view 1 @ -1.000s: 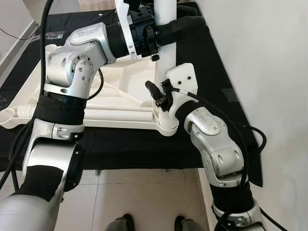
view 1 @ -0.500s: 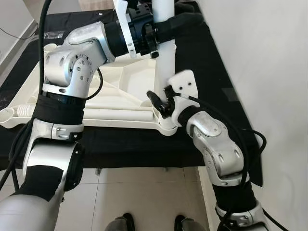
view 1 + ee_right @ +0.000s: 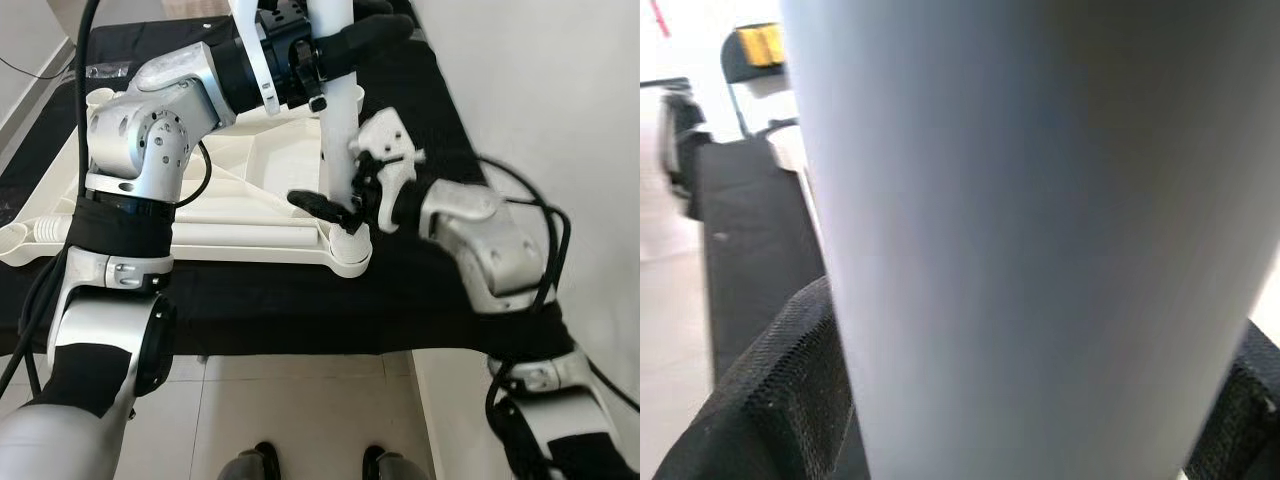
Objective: Building children table
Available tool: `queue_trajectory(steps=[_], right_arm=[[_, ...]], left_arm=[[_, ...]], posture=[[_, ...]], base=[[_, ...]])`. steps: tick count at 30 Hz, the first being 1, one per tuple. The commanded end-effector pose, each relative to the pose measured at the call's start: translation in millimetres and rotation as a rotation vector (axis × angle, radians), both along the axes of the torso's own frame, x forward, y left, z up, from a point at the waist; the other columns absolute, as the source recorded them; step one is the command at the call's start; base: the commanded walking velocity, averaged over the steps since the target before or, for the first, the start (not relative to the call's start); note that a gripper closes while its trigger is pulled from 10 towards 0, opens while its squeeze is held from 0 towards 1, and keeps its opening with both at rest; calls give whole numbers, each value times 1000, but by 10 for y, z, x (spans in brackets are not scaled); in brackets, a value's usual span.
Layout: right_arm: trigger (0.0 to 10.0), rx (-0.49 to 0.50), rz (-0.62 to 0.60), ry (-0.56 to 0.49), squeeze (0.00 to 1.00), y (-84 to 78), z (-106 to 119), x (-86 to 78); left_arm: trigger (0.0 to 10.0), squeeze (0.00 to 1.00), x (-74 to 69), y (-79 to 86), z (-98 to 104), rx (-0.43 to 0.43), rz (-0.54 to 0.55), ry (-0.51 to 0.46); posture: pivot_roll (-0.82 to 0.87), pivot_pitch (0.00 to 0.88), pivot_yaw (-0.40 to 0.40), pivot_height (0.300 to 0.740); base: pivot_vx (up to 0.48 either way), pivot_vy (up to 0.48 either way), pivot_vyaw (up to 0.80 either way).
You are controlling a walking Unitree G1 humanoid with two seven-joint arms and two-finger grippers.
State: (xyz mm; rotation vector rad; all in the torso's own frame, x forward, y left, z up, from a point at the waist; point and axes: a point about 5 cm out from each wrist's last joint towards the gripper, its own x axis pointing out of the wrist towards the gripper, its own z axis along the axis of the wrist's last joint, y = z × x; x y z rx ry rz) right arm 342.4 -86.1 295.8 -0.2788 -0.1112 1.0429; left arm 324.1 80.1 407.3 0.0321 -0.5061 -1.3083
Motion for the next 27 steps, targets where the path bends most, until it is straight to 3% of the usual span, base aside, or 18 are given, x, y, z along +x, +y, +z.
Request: queue_trajectory(steps=[1, 4, 5, 6, 13, 23, 24, 27], right_arm=[[10000, -3, 109, 21, 0, 182, 23, -19], [10000, -11, 135, 26, 0, 191, 49, -2], [4549, -21, 161, 37, 0, 202, 51, 1], [0, -32, 182, 51, 0, 211, 46, 4], [0, -100, 255, 95, 0, 203, -13, 53], [0, -63, 200, 113, 0, 132, -40, 124], [0, -43, 176, 113, 0, 107, -46, 136], [0, -9, 136, 113, 0, 65, -54, 156]], left_arm=[[0, 0, -87, -153, 28, 32, -83, -35], [0, 0, -86, -156, 29, 31, -85, -33], [0, 0, -84, -157, 29, 29, -86, -32], [0, 0, -81, -160, 28, 29, -88, -31], [0, 0, -79, -175, 23, 29, -95, -29], [0, 0, -77, -195, 29, 28, -79, -50], [10000, 1000, -66, -197, 31, 25, -67, -51], [10000, 1000, -43, -196, 37, 18, -48, -43]], posture=[[-51, 226, 74, 740], [-52, 228, 75, 740], [-55, 230, 77, 740], [-55, 230, 77, 740], [-56, 234, 80, 740], [-51, 237, 82, 740], [-51, 237, 82, 740], [-51, 237, 82, 740]], base=[[0, 0, 0], [0, 0, 0], [0, 0, 0], [0, 0, 0], [0, 0, 0], [0, 0, 0], [0, 0, 0], [0, 0, 0]])
